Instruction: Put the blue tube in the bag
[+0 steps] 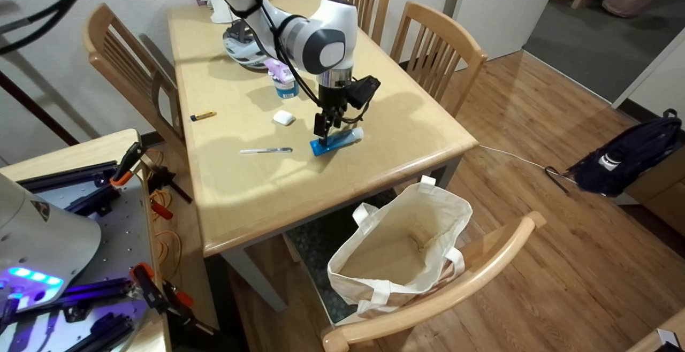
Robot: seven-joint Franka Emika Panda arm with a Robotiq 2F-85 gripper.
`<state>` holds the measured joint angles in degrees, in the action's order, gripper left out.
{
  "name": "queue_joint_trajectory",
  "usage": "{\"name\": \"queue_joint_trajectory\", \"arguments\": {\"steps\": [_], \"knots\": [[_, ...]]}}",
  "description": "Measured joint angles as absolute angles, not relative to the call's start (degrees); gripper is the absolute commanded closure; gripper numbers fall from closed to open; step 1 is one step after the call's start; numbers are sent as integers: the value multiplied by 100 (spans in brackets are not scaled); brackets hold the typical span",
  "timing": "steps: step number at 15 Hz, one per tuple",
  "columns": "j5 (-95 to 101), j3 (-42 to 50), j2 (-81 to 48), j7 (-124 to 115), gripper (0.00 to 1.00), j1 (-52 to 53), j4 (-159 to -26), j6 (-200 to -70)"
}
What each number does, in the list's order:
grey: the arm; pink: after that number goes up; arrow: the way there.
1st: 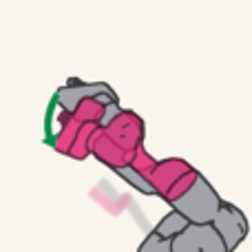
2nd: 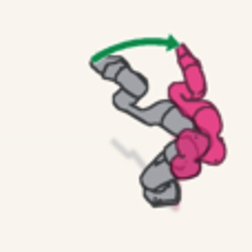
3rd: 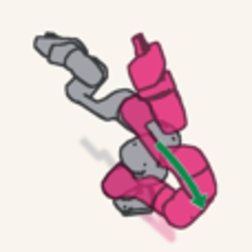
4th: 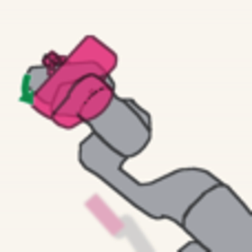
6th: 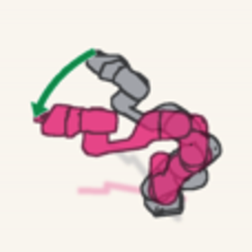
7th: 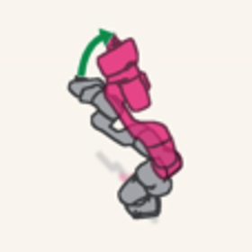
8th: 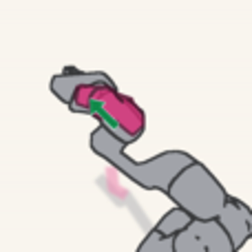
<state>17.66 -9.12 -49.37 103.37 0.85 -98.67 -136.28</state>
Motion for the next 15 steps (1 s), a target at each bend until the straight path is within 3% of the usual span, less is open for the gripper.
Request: {"name": "queue_joint_trajectory", "arguments": {"steps": [15], "knots": [[1783,-628,-4253,10783,0,42,-10166,-13035]]}}
